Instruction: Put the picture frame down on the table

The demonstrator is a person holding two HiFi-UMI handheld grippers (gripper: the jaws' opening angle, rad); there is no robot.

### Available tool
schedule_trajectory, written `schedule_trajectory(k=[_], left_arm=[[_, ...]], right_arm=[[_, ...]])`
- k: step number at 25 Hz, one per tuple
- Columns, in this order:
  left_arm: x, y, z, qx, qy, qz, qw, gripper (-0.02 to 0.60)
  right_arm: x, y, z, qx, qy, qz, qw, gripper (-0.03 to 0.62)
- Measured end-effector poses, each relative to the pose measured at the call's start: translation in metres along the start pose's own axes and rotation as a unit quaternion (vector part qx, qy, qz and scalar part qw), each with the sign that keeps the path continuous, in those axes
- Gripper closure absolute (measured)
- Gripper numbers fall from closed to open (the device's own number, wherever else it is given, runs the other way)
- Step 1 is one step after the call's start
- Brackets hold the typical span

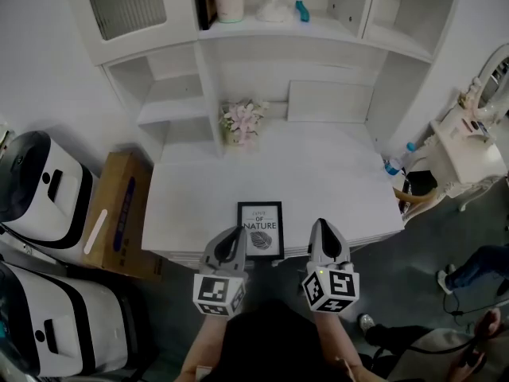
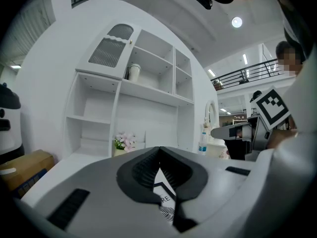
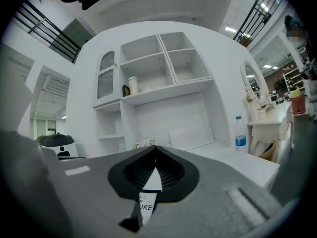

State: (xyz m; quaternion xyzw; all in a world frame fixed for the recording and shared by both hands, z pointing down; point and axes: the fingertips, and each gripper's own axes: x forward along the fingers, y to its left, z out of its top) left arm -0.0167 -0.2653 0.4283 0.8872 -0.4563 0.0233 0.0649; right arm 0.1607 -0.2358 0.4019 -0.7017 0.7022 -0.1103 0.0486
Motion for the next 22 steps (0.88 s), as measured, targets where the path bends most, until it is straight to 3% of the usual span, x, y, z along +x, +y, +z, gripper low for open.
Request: schedule_trajectory(k=[9, 22], left_arm=[[0.002, -0.001, 0.005, 0.002, -0.007, -0.007, 0.9999, 0.572], [-0.001, -0.004, -0.003, 0.002, 0.008, -0.013, 0.9999, 0.572]], right_arm=[[-0.004, 0.000, 0.006, -0.012, -0.008, -0.002, 1.000, 0.591], [-0.009, 0.003, -0.008, -0.008, 0.018, -0.003, 1.000, 0.589]])
